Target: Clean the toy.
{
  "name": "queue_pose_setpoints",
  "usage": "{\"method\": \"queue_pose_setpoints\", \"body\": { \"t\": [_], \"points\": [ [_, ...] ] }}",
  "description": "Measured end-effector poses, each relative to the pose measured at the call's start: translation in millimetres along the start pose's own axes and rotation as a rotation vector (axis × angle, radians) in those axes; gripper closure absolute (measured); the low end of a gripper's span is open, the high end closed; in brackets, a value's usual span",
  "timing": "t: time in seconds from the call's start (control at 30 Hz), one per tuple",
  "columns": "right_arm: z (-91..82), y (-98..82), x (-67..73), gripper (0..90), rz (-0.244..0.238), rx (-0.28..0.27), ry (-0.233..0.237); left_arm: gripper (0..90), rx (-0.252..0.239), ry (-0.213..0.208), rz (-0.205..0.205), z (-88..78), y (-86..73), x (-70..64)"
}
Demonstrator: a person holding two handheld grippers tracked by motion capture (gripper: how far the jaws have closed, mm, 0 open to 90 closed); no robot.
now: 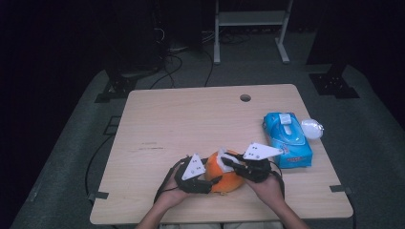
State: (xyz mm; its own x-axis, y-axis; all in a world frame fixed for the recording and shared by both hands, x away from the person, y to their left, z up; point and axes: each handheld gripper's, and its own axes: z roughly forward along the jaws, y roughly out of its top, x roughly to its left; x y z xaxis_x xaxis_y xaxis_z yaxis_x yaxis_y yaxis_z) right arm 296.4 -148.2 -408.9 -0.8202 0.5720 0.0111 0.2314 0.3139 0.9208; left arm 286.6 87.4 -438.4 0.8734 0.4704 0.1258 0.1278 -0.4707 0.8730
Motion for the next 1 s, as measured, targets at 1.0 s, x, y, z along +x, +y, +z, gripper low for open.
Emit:
{"method": "queue_pose_setpoints", "body": {
  "t": [1.0],
  "points": [
    [-1.6,7.9,8.6,77.5,0.036,-0.002,0.060,30.7,-0.026,-0.003,-0.029,-1.1,6.9,-7.9]
  ]
}}
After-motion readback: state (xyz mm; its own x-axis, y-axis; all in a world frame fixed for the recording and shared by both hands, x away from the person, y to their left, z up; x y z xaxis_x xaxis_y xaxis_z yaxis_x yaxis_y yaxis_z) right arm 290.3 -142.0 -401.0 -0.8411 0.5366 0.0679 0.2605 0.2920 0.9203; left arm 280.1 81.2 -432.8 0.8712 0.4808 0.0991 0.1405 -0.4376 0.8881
